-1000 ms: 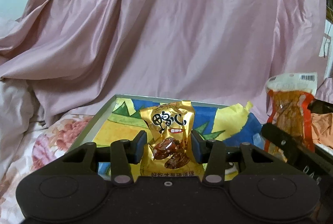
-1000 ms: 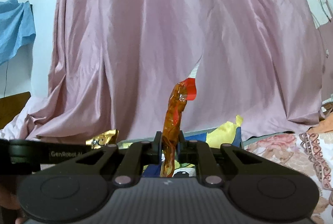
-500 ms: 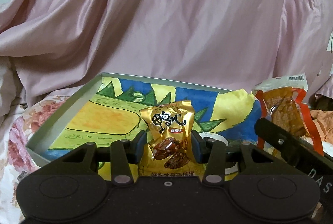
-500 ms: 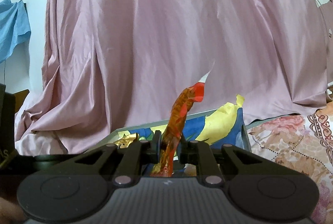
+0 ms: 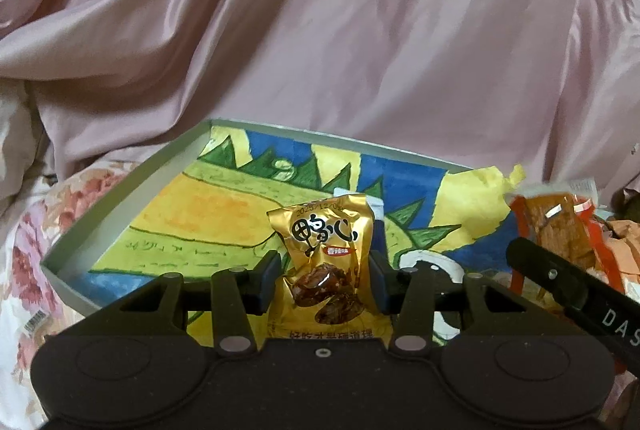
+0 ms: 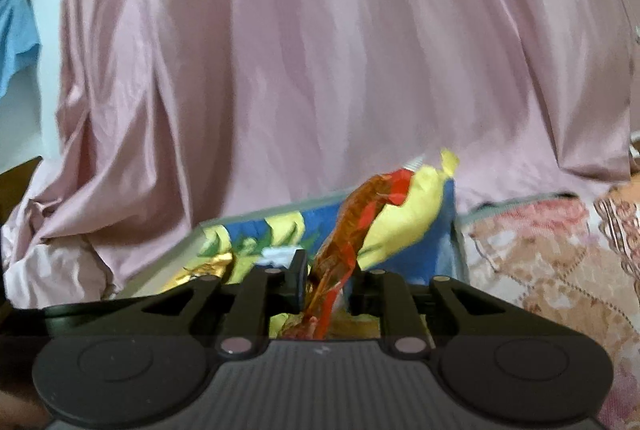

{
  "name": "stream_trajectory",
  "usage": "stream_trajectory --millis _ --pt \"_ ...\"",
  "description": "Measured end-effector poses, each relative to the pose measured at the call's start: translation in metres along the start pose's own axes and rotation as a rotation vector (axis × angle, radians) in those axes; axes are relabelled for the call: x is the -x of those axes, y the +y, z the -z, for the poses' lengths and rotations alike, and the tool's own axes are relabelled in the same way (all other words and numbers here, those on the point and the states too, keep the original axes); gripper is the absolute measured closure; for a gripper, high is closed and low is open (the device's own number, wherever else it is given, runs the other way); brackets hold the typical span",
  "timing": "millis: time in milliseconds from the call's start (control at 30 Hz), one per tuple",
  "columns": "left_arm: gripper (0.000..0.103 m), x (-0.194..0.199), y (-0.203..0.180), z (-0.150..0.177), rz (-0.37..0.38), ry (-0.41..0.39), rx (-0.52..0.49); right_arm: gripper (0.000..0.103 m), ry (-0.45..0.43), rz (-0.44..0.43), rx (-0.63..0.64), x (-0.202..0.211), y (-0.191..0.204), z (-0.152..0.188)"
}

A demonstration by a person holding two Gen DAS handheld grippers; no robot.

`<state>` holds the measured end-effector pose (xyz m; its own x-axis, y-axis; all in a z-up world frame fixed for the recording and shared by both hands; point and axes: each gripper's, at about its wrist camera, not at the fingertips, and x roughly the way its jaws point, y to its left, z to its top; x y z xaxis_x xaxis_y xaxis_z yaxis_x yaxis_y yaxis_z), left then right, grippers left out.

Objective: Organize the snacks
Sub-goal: 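Lower the gold bag into the tray with the left tool while the right tool drops the orange packet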

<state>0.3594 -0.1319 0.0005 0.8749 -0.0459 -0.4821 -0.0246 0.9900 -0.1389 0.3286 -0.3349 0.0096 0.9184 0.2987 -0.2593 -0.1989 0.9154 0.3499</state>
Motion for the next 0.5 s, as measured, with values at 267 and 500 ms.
stream_trajectory --millis 267,500 --pt "0.039 0.004 0.009 -0.002 -0.022 0.004 0.071 0.028 0.059 0.011 0.085 -0.001 0.014 0.001" --pt "0.020 0.022 0.017 -0.012 -0.044 -0.027 0.087 0.008 0.081 0.003 0.109 0.003 0.027 -0.001"
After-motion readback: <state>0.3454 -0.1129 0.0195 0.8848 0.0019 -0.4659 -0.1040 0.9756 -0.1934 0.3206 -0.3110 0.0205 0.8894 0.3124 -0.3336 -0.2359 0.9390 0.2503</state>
